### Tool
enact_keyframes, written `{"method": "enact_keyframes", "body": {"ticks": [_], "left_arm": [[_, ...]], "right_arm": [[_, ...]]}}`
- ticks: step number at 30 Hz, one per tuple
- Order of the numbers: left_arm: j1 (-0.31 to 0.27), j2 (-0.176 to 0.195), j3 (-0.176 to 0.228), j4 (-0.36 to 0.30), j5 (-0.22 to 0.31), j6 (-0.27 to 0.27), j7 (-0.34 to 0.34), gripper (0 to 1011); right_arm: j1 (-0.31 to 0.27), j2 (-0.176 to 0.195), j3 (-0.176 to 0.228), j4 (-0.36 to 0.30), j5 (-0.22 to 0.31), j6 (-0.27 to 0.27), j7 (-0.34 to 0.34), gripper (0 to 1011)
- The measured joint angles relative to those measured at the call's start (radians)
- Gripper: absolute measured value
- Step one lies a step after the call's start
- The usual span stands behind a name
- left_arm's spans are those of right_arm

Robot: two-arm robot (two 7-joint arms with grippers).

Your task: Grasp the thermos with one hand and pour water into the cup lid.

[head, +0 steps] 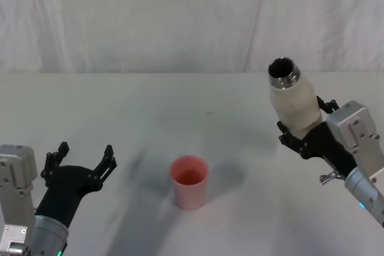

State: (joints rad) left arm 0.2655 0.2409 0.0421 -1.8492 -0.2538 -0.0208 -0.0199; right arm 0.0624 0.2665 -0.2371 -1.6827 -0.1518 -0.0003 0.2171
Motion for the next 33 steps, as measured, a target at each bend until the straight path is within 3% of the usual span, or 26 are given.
{"method": "enact_keyframes", "body": {"ticks": [6, 19, 33], "left_arm": [[0.0, 0.0, 0.0, 0.0, 0.0, 0.0, 0.0, 1001], [0.0, 0.0, 0.0, 0.0, 0.0, 0.0, 0.0, 1001], [0.0, 0.0, 0.0, 0.0, 0.0, 0.0, 0.0, 1001]], "right_arm": [[-0.004, -0.017, 0.018, -0.01, 0.05, 0.028, 0.012, 956], [-0.013, -0.05, 0.069, -0.03, 0.261, 0.108, 0.069, 956], [-0.014, -0.039, 0.068, -0.036, 0.371, 0.132, 0.078, 956]]}}
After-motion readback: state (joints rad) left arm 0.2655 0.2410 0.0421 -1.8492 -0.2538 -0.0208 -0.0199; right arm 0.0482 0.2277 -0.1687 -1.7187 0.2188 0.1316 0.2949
